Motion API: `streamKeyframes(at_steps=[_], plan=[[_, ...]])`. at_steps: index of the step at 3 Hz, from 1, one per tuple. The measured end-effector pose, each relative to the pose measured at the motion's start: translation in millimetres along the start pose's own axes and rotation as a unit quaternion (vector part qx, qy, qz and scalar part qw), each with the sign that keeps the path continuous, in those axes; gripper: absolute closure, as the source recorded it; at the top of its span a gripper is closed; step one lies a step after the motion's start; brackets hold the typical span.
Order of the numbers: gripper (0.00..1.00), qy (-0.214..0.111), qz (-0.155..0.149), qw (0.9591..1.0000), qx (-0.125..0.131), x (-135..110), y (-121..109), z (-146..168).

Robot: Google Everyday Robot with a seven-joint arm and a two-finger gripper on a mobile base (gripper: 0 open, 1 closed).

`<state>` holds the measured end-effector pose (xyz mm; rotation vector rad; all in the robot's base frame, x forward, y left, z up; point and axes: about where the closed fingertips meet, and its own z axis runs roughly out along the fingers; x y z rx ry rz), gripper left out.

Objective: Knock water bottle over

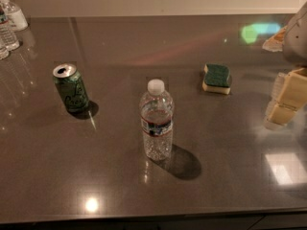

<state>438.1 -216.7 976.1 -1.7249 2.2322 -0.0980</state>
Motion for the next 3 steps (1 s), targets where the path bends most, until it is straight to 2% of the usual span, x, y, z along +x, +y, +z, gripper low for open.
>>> streamKeyframes(at_steps=[2, 3], plan=[[0.00, 0.000, 0.000, 1.0000, 0.000, 0, 0, 0], [0.00, -0.054, -0.003, 0.9985, -0.012, -24, 6, 20]])
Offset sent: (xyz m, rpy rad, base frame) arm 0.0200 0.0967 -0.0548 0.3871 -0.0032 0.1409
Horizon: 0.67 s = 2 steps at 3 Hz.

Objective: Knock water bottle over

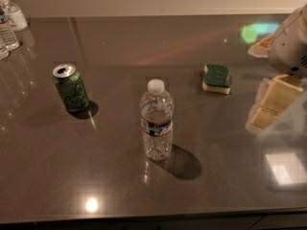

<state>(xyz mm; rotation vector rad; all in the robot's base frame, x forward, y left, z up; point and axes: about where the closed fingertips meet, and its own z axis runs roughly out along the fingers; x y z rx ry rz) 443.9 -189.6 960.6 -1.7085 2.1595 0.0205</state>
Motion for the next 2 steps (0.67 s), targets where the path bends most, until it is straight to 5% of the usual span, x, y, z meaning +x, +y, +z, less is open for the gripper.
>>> streamKeyframes(at_steps=[2], plan=[[0.00, -0.119, -0.002, 0.9922, -0.036, -45, 21, 43]])
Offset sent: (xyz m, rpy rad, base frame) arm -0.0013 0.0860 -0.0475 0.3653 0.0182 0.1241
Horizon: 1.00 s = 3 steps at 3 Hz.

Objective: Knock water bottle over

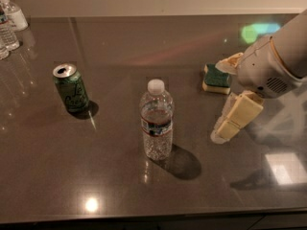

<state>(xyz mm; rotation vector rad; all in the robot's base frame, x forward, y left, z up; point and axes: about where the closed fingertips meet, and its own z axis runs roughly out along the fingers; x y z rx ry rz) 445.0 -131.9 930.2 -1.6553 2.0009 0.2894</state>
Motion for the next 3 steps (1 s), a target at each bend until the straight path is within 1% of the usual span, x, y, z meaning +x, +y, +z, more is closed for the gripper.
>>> streamKeyframes(at_steps=[1, 2, 3], plan=[[0.00, -0.050, -0.006, 0.9985, -0.024, -14, 13, 20], [0.00, -0.092, -0.017, 0.9940, -0.057, -31, 28, 40], [0.00, -0.123, -0.020, 0.9888, -0.082, -46, 35, 53]])
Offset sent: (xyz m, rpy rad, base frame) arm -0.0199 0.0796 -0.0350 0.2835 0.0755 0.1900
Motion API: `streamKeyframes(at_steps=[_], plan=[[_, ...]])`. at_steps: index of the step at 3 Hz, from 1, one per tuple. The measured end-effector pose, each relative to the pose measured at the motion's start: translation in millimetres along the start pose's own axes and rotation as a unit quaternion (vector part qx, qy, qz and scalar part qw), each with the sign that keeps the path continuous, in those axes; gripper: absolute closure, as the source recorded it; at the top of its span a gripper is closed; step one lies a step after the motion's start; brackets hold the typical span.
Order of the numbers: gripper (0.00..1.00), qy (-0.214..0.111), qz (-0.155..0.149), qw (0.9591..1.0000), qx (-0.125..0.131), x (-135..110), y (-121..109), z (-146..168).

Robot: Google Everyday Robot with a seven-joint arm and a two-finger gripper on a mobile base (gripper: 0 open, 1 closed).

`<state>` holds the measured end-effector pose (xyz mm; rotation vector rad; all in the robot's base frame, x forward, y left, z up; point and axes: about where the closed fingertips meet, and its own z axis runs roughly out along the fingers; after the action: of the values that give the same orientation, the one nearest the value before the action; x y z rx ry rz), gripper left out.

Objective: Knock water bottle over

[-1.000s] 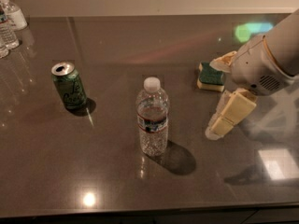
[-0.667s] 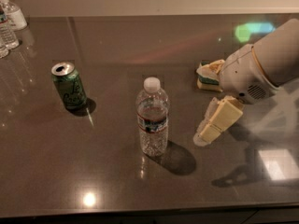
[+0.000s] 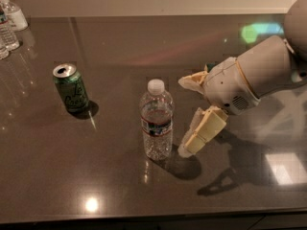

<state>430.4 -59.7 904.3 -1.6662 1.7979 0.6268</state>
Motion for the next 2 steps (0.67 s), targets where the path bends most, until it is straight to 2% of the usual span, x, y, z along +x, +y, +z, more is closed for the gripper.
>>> streamKeyframes(at_steps=[2], plan=[[0.00, -0.057, -0.004, 0.9980, -0.029, -27, 0, 14]])
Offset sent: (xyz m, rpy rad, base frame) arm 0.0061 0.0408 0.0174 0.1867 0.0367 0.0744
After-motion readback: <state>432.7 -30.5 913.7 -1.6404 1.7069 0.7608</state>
